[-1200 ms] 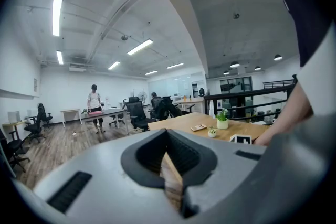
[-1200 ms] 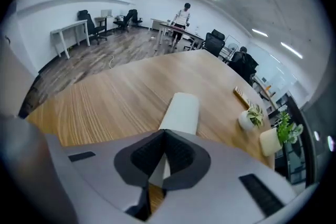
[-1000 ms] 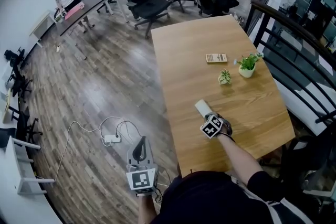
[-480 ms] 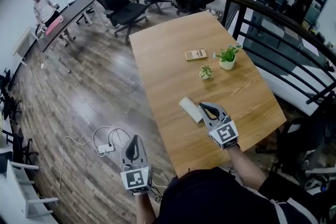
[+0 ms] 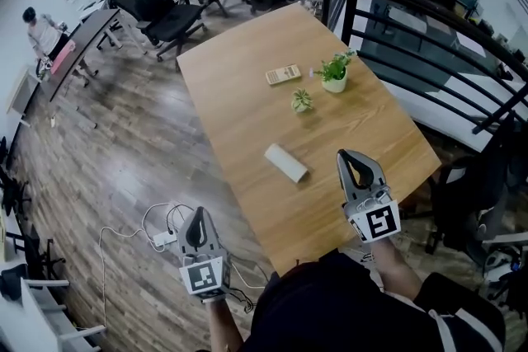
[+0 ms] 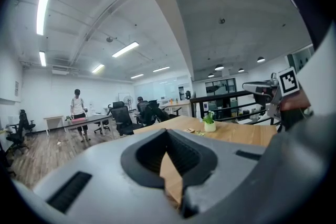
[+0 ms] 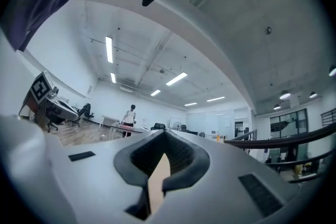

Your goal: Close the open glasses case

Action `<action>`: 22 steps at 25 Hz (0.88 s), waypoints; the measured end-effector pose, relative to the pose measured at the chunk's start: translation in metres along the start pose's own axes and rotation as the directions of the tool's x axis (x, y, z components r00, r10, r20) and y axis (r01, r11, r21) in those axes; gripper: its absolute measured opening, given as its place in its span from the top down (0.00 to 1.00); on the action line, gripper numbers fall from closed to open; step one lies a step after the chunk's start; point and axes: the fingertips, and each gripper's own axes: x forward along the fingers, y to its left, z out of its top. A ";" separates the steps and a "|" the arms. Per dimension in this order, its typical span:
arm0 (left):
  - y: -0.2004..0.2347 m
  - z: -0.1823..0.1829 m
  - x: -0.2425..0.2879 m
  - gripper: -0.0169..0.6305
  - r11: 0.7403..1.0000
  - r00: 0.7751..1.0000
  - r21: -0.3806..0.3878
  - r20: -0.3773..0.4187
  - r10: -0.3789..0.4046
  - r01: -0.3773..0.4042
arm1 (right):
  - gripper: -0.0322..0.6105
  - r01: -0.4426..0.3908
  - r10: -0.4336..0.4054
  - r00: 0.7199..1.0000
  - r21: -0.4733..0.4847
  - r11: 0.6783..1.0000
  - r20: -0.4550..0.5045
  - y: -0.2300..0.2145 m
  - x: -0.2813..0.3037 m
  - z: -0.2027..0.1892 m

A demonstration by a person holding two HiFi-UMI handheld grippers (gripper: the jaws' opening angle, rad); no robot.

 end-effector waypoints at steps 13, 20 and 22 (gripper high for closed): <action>-0.006 -0.003 0.002 0.98 1.000 1.000 -0.009 0.011 -0.022 0.022 | 0.93 -0.008 0.003 0.995 -0.045 0.999 -0.097 0.004 -0.005 -0.003; -0.004 -0.004 -0.001 0.98 1.000 1.000 -0.016 0.008 -0.016 0.016 | 0.93 -0.009 0.006 0.996 -0.035 0.999 -0.087 0.006 -0.002 0.000; -0.004 -0.005 -0.001 0.98 1.000 1.000 -0.017 0.007 -0.013 0.013 | 0.93 -0.015 0.011 0.995 -0.037 0.999 -0.094 0.006 -0.002 -0.003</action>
